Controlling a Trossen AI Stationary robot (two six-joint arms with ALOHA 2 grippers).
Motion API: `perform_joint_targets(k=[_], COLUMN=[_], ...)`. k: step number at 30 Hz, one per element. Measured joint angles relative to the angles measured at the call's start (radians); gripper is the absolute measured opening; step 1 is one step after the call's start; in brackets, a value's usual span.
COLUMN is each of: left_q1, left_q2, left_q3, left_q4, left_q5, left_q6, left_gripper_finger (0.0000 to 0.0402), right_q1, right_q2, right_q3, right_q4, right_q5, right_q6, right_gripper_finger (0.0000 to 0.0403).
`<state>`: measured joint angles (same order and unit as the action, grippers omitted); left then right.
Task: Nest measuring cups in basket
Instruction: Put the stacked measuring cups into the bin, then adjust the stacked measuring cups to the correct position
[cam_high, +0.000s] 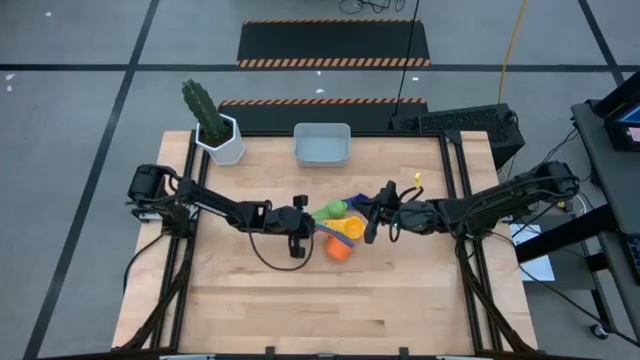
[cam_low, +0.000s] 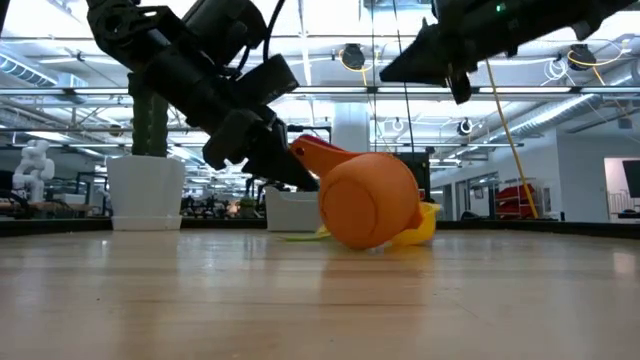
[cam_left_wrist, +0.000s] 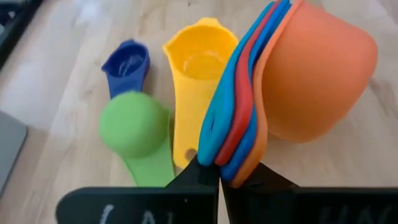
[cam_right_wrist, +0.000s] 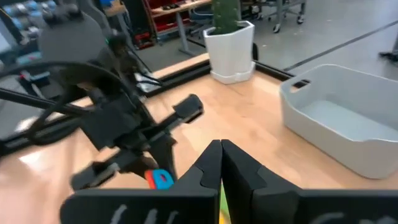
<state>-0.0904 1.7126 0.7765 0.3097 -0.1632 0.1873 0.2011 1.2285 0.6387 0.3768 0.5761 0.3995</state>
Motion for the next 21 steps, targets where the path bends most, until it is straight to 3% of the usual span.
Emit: perform_joint_targets(k=[21], left_q1=[-0.134], left_q2=[-0.130], left_q3=[0.002], left_q4=[-0.031], left_q5=[-0.202], left_q6=[0.096], left_gripper_finger=[0.0000], right_q1=[0.048], right_q2=[0.000], right_q3=[0.026], right_q4=[-0.076], right_q5=[0.027], right_q6=[0.111], right_gripper_finger=[0.0000])
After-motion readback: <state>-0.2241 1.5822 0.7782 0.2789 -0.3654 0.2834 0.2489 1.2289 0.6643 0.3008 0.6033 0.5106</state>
